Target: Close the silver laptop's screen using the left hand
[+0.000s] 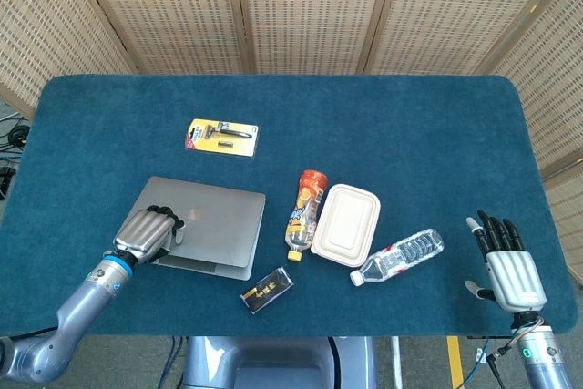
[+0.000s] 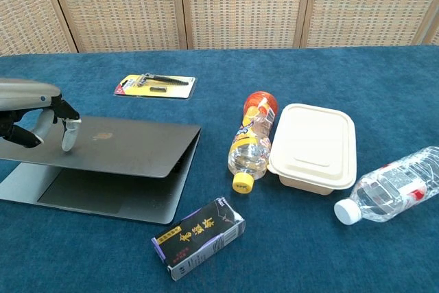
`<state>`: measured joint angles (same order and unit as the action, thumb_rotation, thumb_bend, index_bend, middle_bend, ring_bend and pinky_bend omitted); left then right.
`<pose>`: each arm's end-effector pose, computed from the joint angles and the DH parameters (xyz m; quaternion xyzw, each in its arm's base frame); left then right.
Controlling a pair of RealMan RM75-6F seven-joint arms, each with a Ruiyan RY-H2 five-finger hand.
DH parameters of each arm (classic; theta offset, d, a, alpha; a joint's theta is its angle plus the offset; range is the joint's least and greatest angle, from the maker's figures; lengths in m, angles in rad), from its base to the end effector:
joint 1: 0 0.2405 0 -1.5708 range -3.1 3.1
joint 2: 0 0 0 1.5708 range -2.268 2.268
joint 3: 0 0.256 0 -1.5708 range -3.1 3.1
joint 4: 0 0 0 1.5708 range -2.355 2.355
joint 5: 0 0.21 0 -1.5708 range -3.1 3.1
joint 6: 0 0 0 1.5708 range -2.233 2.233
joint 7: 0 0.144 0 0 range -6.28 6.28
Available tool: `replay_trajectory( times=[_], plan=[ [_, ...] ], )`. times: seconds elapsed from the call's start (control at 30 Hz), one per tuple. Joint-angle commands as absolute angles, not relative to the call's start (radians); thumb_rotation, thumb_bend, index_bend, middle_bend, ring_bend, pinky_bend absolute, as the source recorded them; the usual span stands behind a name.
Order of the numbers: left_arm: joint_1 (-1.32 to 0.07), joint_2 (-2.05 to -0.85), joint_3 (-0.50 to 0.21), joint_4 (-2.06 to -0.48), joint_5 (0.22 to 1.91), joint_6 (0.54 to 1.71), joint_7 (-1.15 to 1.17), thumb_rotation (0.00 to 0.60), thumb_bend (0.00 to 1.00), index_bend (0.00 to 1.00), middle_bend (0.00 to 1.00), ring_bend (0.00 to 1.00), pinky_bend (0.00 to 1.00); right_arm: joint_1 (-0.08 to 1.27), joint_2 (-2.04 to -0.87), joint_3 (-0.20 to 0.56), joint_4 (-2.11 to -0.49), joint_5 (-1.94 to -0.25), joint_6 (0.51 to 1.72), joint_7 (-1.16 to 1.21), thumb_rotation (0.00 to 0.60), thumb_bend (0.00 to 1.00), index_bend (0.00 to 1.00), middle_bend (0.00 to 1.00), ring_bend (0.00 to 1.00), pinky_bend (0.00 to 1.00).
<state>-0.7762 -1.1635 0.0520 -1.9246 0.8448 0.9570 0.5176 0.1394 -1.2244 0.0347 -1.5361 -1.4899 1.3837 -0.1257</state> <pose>-0.1852 0.2830 0.0497 -0.7818 -0.4195 -0.2100 0.4107 -0.3138 -0.1946 0.1166 0.6433 -0.3764 0.3406 0.5731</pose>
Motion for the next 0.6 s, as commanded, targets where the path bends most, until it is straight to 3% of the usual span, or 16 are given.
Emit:
replay_trajectory(
  times=[0.03, 0.6],
  plan=[
    [-0.775, -1.174, 0.057, -1.915, 0.84, 0.951, 0.522, 0.6, 1.0, 0.51, 0.43, 0.21, 0.21, 0.14, -1.225, 0.035, -1.534, -1.485, 1.38, -0.125, 0.6, 0.0, 0.0, 0.0, 0.0, 0.0],
    [-0.782, -1.243, 0.067, -1.853, 0.796, 0.922, 0.536, 0.6, 1.0, 0.51, 0.43, 0.21, 0.21, 0.141, -1.221, 0.038, -1.536, -1.474, 1.372, -0.124, 0.6, 0.0, 0.0, 0.0, 0.0, 0.0]
  ],
)
